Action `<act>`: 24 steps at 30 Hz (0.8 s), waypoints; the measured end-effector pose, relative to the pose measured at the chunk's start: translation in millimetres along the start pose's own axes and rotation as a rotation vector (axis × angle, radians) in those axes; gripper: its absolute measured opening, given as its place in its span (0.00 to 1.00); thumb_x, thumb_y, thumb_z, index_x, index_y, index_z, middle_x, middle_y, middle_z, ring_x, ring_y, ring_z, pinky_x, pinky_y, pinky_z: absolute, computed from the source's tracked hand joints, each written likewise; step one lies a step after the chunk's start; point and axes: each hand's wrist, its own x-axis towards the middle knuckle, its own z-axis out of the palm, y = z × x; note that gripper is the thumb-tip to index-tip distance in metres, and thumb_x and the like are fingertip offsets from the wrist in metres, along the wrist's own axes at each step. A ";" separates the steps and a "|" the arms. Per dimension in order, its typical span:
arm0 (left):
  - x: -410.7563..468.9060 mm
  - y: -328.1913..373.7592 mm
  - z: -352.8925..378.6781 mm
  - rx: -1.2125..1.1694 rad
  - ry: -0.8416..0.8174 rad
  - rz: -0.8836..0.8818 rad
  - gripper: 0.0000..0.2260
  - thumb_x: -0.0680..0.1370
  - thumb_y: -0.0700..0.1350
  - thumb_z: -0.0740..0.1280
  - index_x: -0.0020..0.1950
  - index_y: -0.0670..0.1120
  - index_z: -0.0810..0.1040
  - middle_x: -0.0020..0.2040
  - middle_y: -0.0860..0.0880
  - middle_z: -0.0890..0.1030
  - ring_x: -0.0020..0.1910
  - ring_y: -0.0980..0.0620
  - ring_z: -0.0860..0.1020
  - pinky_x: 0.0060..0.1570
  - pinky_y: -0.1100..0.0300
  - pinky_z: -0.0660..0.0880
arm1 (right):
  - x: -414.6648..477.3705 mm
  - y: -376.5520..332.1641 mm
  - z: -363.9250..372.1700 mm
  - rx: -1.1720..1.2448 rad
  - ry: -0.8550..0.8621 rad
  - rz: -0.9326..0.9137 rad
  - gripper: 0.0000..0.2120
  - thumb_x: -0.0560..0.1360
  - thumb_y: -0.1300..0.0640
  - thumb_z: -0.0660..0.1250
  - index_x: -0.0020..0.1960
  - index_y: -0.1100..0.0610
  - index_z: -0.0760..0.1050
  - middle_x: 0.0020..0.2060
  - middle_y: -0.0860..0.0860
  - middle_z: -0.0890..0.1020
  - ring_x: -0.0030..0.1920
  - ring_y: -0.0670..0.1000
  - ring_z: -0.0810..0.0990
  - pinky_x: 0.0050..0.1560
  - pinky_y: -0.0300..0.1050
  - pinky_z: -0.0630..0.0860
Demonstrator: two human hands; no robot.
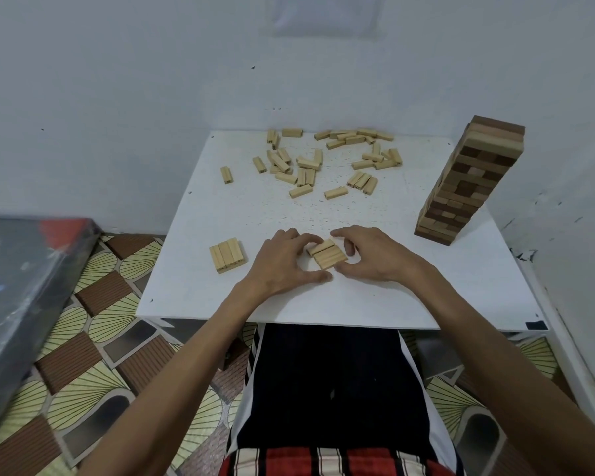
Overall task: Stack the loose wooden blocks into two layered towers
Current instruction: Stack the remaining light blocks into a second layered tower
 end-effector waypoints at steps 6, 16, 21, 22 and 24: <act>10.5 4.3 -7.3 -0.011 -0.046 -0.007 0.23 0.71 0.61 0.76 0.64 0.57 0.78 0.45 0.54 0.78 0.45 0.53 0.76 0.42 0.56 0.71 | 12.8 -4.1 -8.7 0.030 -0.096 -0.030 0.29 0.75 0.55 0.73 0.74 0.53 0.70 0.44 0.43 0.80 0.42 0.39 0.74 0.43 0.32 0.66; 20.6 12.4 -19.3 0.031 -0.203 -0.063 0.22 0.75 0.53 0.75 0.64 0.46 0.75 0.44 0.55 0.79 0.45 0.52 0.78 0.45 0.58 0.74 | 20.5 -6.3 -9.8 0.008 -0.138 -0.015 0.25 0.74 0.53 0.73 0.69 0.53 0.72 0.44 0.47 0.82 0.43 0.43 0.75 0.48 0.46 0.76; 26.9 15.0 -23.8 -0.017 -0.287 -0.110 0.22 0.76 0.48 0.76 0.65 0.43 0.74 0.51 0.48 0.81 0.49 0.48 0.78 0.53 0.51 0.78 | 22.6 -4.6 -8.4 -0.006 -0.139 -0.030 0.24 0.74 0.51 0.73 0.68 0.52 0.73 0.44 0.45 0.81 0.44 0.43 0.75 0.47 0.45 0.75; 27.7 15.3 -24.1 -0.018 -0.296 -0.117 0.22 0.76 0.48 0.76 0.65 0.43 0.74 0.52 0.47 0.81 0.49 0.47 0.78 0.53 0.50 0.78 | 23.0 -4.2 -8.3 -0.009 -0.144 -0.030 0.24 0.74 0.51 0.73 0.68 0.52 0.72 0.44 0.45 0.81 0.44 0.42 0.75 0.48 0.45 0.76; 29.1 16.1 -24.2 -0.010 -0.308 -0.121 0.21 0.76 0.48 0.76 0.64 0.43 0.74 0.52 0.46 0.80 0.50 0.47 0.78 0.53 0.50 0.78 | 23.4 -2.9 -8.8 -0.018 -0.153 -0.028 0.24 0.75 0.50 0.73 0.68 0.52 0.72 0.44 0.45 0.81 0.45 0.42 0.75 0.48 0.46 0.76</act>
